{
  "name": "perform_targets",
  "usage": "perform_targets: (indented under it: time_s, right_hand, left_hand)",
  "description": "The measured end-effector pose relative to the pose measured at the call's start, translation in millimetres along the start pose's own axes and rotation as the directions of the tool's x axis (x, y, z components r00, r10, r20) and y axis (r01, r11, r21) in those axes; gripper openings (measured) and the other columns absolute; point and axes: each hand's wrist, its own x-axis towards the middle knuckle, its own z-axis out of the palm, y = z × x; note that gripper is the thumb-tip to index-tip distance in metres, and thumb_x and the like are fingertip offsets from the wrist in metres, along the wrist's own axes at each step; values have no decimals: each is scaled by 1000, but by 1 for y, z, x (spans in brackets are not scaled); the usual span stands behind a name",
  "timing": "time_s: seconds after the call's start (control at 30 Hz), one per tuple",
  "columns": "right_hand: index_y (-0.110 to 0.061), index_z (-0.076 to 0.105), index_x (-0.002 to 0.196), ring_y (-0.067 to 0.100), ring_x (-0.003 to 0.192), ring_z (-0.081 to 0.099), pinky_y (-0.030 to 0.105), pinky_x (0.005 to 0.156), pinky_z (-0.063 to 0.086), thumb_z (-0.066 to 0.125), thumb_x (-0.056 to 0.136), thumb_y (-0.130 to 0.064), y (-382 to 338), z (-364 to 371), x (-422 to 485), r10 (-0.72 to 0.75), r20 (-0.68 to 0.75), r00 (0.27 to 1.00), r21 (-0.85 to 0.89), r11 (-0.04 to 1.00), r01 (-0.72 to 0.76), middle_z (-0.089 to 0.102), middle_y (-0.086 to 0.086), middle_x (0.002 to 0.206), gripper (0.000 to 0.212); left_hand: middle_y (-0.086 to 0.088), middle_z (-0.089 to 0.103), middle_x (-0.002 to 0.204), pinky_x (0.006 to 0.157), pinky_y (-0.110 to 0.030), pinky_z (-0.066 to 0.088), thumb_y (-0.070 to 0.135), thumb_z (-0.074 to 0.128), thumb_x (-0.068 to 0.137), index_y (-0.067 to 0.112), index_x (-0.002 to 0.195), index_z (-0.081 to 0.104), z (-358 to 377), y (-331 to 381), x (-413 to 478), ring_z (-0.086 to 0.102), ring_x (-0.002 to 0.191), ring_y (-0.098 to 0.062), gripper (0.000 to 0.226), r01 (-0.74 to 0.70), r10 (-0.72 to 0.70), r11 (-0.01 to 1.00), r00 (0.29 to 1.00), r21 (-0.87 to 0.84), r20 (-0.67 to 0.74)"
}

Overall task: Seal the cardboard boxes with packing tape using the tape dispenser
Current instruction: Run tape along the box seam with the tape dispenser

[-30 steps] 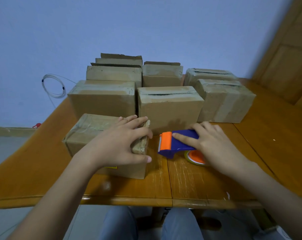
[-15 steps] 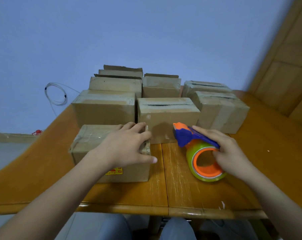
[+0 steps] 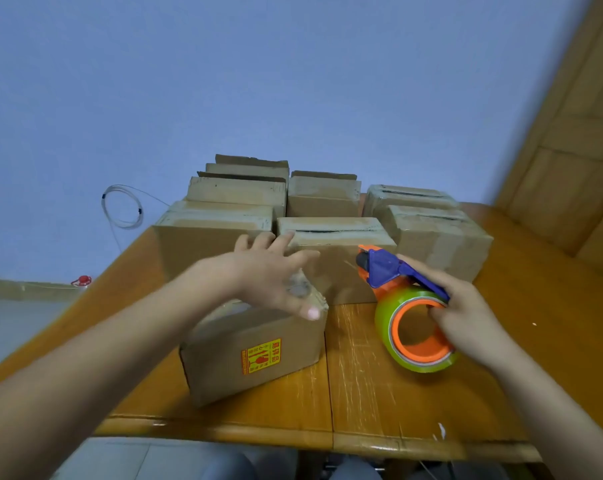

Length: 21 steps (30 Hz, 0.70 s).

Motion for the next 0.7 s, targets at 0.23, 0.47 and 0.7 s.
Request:
perform_targets:
  time_s: [0.23, 0.47, 0.7]
  right_hand:
    - [-47, 52, 115, -17, 92, 57, 4, 66, 43, 43, 75, 29, -6, -5, -4, 54, -36, 998, 19, 998, -53, 59, -22, 112, 87]
    - [-51, 50, 108, -6, 72, 63, 14, 52, 47, 44, 80, 26, -14, -5, -4, 104, -48, 993, 31, 994, -102, 61, -19, 102, 81]
    - [-51, 50, 109, -6, 70, 62, 15, 51, 46, 44, 80, 26, -22, -4, -6, 106, -64, 992, -7, 994, -106, 62, -15, 103, 82]
  left_hand:
    - [21, -20, 157, 120, -50, 7, 69, 54, 78, 59, 144, 5, 11, -37, -12, -12, 146, -13, 83, -259, 304, 935, 937, -241, 171]
    - [4, 15, 158, 107, -37, 36, 75, 39, 83, 45, 150, 18, 22, -4, -16, 35, 137, -23, 76, -140, 137, 975, 990, -172, -32]
    - [-8, 24, 153, 103, -44, 37, 84, 16, 77, 39, 152, 13, 32, 39, -36, 34, 133, -33, 87, 58, -60, 998, 990, -24, -129]
